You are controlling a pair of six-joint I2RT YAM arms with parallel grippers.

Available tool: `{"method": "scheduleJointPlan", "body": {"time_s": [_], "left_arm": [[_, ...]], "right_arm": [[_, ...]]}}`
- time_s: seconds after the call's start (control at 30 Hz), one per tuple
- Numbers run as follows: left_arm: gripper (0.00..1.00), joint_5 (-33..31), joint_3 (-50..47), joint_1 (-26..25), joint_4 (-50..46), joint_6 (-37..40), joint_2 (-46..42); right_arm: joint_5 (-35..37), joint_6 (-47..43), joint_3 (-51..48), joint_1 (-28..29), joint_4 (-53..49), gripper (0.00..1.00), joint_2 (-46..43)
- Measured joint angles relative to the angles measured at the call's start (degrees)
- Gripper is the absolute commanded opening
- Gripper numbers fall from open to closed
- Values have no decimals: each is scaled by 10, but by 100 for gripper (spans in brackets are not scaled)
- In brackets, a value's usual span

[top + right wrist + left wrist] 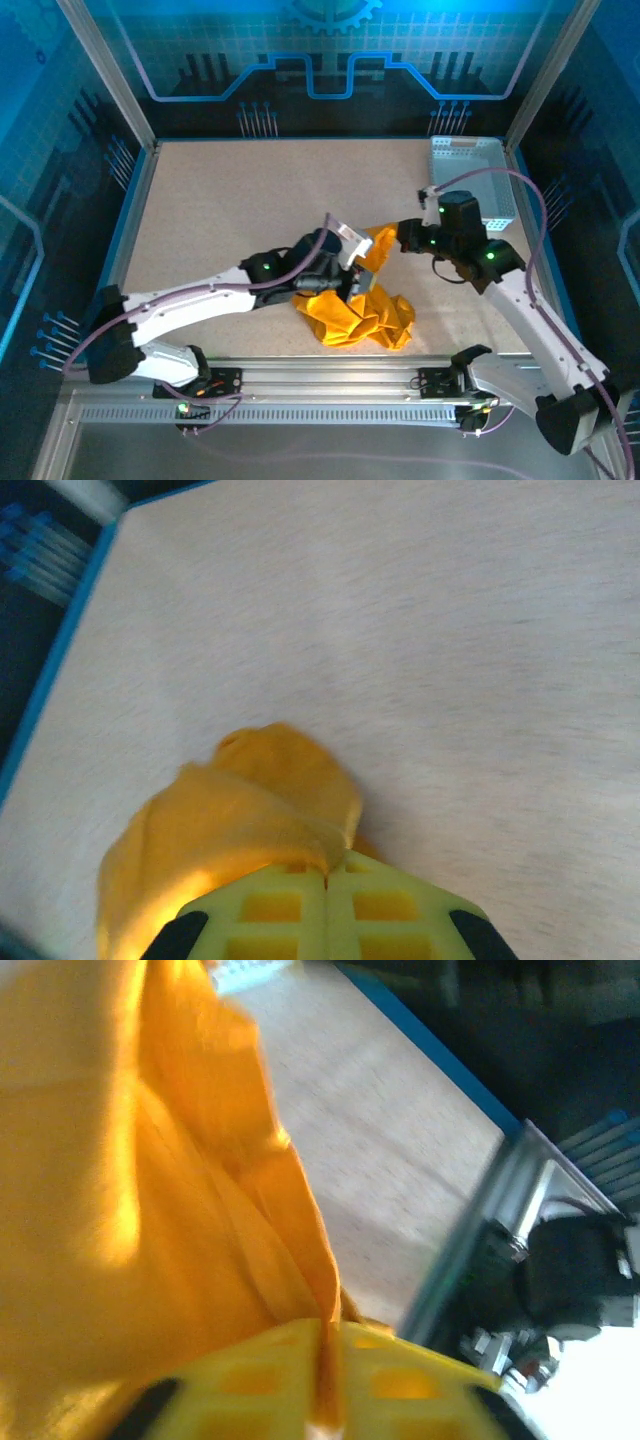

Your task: Fold the inside-out t-shirt

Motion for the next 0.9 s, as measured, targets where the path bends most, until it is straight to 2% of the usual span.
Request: {"method": "scheduleJointPlan", "body": {"time_s": [0.07, 0.1, 0.17, 0.23, 0.3, 0.4, 0.5, 0.7, 0.77, 0.9], "left_arm": [[49, 3, 19, -19, -10, 1, 21], [53, -7, 24, -21, -18, 0, 23], [57, -32, 19, -10, -33, -6, 11], [57, -48, -16, 26, -39, -24, -24], [58, -58, -63, 92, -56, -49, -68], [69, -76, -94, 186, -92, -80, -90], [71, -85, -102, 223, -119, -102, -79], [60, -77, -136, 271, -109, -141, -27], [59, -69, -144, 276, -97, -148, -7], [48, -51, -144, 276, -69, -151, 21]], "right_arm": [[21, 2, -7, -40, -19, 0, -15], [29, 4, -16, -59, -24, 0, -22], [35, 8, -45, -82, -24, 0, -34], [33, 13, -82, -94, -24, 0, -42], [29, 18, -113, -99, -24, 0, -44], [27, 24, -134, -99, -23, 0, -44], [27, 29, -136, -102, -17, 0, -44], [27, 35, -136, -106, -6, 0, -50], [26, 35, -136, -107, -6, 0, -55], [19, 35, -137, -110, -2, 0, -57]]}}
